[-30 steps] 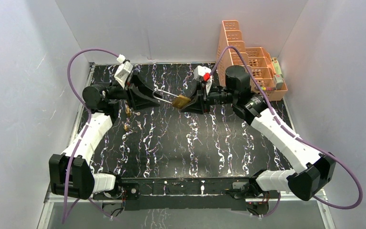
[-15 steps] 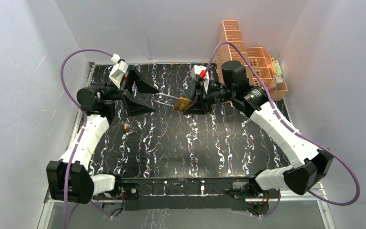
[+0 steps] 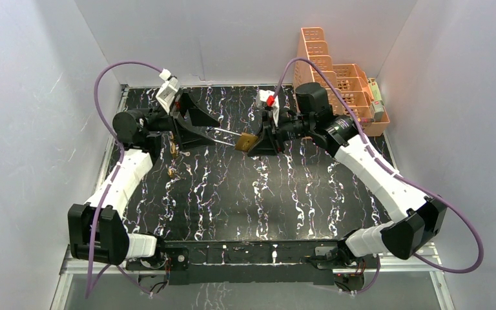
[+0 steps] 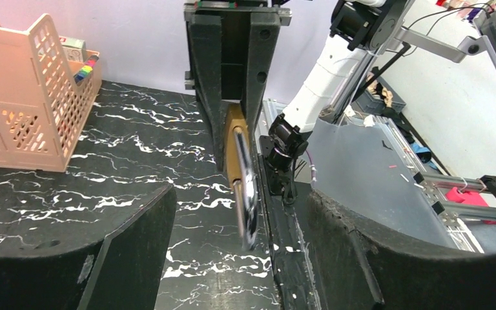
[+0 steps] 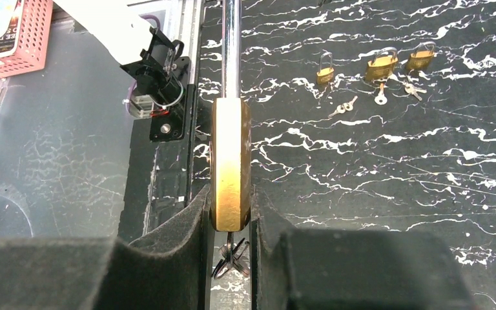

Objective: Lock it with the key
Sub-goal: Lock the lock.

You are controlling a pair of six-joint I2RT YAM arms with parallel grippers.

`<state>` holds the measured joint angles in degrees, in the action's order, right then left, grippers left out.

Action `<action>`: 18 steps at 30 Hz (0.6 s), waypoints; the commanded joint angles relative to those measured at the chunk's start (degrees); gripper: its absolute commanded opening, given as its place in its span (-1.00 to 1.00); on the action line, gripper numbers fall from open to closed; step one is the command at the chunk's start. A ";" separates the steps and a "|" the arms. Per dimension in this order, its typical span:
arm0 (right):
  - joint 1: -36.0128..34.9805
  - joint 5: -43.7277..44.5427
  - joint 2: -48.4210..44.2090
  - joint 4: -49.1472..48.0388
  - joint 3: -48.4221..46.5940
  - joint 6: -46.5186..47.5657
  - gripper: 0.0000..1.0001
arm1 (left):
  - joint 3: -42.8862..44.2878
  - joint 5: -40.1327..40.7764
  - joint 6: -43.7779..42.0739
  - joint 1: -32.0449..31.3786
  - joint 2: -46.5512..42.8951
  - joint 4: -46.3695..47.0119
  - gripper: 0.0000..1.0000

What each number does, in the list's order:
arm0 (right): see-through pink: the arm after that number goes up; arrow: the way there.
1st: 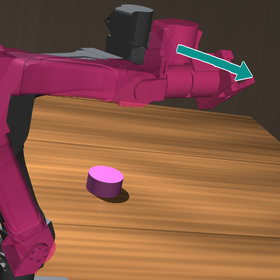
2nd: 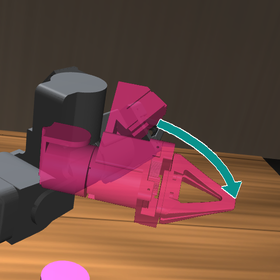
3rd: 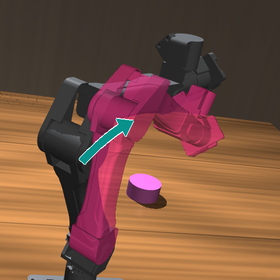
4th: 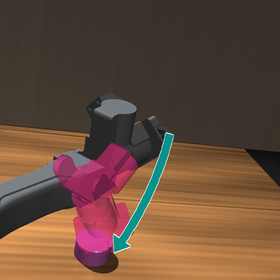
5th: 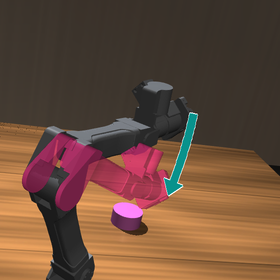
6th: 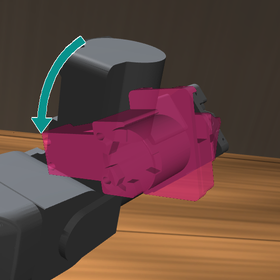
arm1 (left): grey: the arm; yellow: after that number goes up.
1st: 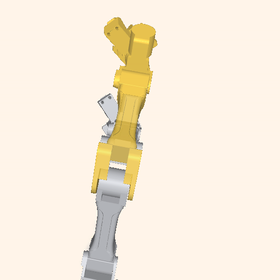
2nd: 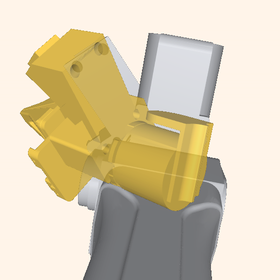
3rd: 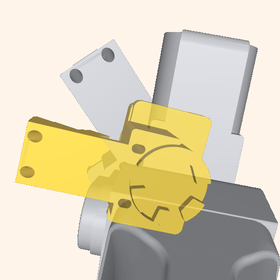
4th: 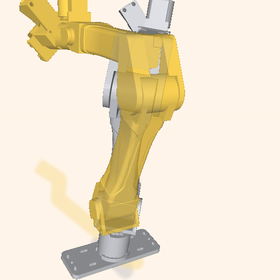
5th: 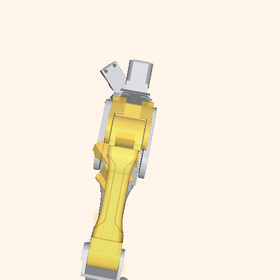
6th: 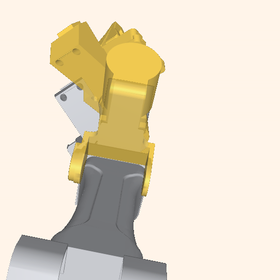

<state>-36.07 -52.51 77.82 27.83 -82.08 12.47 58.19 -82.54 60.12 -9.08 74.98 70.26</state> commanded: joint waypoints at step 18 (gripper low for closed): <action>0.03 -1.54 0.93 -3.49 -3.58 1.06 -1.00 | 2.93 0.97 -0.43 -2.68 3.86 1.90 0.36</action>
<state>-36.07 -52.18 79.61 28.60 -82.08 13.34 59.33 -82.46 60.05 -11.38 78.72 70.24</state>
